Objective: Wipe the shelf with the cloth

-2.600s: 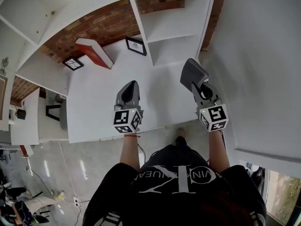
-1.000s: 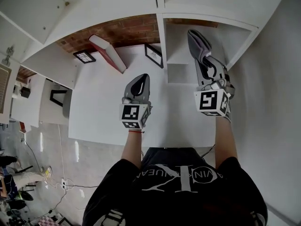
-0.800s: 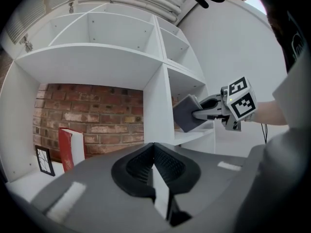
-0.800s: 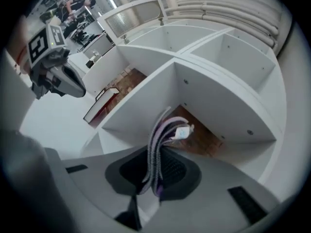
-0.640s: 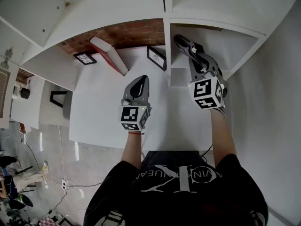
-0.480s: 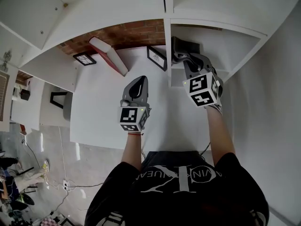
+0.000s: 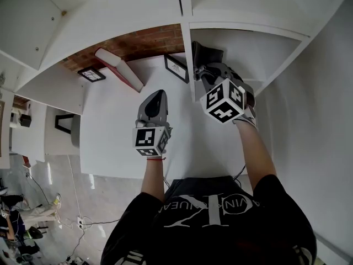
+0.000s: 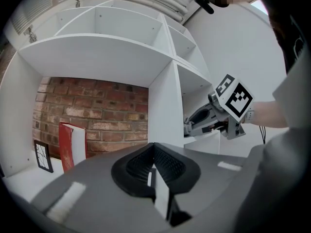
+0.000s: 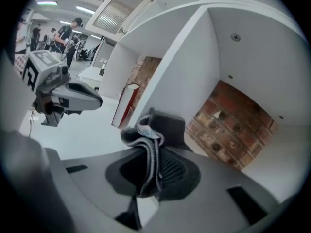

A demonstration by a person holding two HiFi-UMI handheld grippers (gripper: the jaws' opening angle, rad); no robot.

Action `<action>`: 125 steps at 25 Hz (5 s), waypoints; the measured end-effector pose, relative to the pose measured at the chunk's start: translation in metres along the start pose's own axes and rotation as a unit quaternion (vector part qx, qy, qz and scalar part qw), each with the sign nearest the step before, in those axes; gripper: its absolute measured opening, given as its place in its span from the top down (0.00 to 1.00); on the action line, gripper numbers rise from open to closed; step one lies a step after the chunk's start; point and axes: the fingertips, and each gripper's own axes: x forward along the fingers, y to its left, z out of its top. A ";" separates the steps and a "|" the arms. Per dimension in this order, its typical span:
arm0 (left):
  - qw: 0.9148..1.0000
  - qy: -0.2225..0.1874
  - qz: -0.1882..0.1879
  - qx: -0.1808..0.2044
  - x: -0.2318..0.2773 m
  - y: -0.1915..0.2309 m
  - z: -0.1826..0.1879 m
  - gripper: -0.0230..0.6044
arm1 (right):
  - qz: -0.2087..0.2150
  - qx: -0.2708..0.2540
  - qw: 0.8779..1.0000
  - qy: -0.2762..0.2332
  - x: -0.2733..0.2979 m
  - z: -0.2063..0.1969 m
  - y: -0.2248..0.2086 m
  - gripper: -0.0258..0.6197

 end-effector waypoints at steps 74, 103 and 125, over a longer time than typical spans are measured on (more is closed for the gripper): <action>0.999 -0.020 -0.029 -0.011 0.080 0.003 0.032 0.95 | -0.010 0.026 0.992 0.124 0.051 -0.031 -0.086 0.88; 0.999 -0.026 -0.038 -0.017 0.064 -0.032 0.034 0.95 | 0.012 0.110 0.983 0.147 -0.015 -0.071 -0.077 0.88; 0.999 -0.025 -0.019 -0.026 0.041 -0.015 0.030 0.95 | 0.099 -0.002 0.990 0.102 -0.022 -0.021 0.003 0.88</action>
